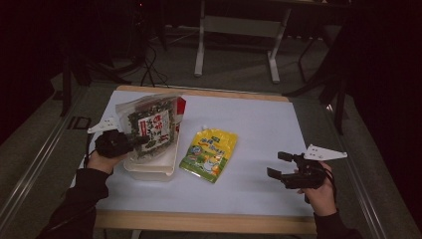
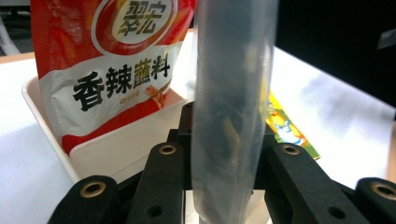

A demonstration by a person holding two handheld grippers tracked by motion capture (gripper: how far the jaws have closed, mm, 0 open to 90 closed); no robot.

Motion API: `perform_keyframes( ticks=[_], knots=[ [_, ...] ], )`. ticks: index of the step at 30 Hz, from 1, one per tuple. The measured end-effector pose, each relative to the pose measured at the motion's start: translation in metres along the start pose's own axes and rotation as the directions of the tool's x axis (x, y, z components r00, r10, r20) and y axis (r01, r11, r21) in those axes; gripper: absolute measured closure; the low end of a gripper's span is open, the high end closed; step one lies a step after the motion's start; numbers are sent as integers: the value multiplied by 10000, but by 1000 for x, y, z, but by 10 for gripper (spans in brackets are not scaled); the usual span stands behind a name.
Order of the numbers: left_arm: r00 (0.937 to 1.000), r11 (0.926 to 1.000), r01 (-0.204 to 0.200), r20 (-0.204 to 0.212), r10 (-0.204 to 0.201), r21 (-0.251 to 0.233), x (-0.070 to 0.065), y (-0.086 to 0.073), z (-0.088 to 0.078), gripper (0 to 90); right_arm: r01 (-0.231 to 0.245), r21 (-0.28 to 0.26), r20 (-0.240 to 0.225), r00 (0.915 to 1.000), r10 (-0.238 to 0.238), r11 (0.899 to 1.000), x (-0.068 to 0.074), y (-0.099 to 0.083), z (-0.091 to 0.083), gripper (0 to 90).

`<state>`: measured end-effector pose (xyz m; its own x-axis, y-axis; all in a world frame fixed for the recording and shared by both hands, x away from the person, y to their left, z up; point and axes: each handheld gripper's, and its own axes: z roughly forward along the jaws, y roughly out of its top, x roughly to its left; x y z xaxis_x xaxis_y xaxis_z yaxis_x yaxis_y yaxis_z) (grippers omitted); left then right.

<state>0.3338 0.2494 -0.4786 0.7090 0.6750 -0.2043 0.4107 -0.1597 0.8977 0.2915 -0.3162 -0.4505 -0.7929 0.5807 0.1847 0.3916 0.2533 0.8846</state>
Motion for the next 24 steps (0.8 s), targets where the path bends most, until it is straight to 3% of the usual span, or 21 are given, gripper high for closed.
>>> perform_keyframes(
  ticks=[3,6,7,18,20,23,24],
  knots=[
    [9999,9998,-133,61,133,-120,1,-8,1,762,-17,-14,0,10000,17,10000,0,-1,-1,168],
    [9999,9996,54,110,-51,-278,3,-13,0,761,-76,-35,-10,10000,76,10000,-1,-1,-1,168],
    [9995,9990,279,136,-275,-358,5,-16,-1,761,-79,-12,2,10000,79,10000,-2,-1,-1,168],
    [9994,9988,332,-51,-334,-358,2,-21,-1,741,-99,61,33,9999,98,9999,-2,-5,0,168],
    [9992,9987,400,106,-397,-305,1,-19,-1,727,-96,69,24,10000,96,9999,-2,-5,0,168],
    [9985,9957,447,344,-420,-810,-1,-13,-7,610,-91,54,31,10000,91,9999,-2,-5,0,168],
    [9989,9946,426,219,-407,-945,-2,-9,-9,593,-104,50,36,9999,103,9999,-2,-5,0,168]
  ],
)
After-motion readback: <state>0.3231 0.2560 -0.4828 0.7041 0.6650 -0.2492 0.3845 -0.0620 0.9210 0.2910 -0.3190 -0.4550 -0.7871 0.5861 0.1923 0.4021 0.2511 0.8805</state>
